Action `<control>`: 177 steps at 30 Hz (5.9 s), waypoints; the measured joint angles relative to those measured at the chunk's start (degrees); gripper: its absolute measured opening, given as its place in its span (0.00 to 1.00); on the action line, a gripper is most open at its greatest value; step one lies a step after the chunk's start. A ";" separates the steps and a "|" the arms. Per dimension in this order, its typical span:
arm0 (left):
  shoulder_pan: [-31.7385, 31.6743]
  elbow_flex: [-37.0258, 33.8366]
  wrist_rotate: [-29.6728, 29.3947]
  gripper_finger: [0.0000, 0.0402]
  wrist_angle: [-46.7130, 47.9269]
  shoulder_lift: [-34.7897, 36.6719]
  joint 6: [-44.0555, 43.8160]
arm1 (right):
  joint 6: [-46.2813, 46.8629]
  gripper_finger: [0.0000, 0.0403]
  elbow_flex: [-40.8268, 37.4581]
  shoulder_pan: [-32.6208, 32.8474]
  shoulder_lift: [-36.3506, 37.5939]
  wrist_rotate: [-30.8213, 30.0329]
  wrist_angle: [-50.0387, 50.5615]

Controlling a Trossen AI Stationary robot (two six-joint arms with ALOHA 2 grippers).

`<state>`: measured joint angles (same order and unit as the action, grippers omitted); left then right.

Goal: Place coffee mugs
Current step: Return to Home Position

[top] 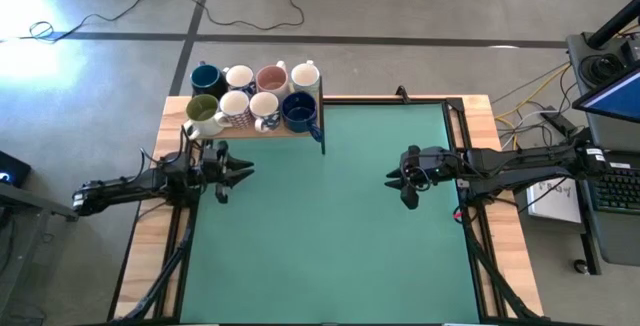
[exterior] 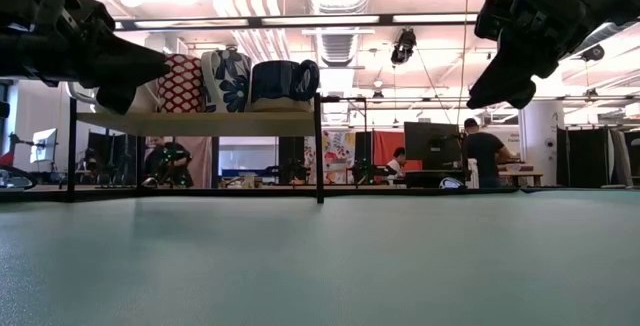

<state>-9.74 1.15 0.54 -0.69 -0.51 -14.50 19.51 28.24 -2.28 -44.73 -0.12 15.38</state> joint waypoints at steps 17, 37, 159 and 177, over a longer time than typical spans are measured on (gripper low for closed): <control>0.00 0.11 0.02 0.22 -0.19 -0.13 0.00 | -14.41 0.31 -22.01 0.00 8.83 0.36 -51.44; 0.00 0.11 0.02 0.22 -0.13 -0.20 0.02 | -23.85 0.31 -26.98 -0.19 17.46 -4.39 -53.84; 0.02 0.13 0.04 0.22 -0.11 -0.22 0.02 | -28.07 0.31 -27.66 -0.49 38.91 -10.46 -40.00; 0.02 0.13 0.04 0.22 -0.10 -0.21 0.01 | -28.08 0.31 -27.66 -0.50 38.90 -10.46 -40.00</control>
<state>-9.72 1.27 0.57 -0.79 -0.72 -14.49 -8.57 0.58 -2.78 -5.82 -10.58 -24.62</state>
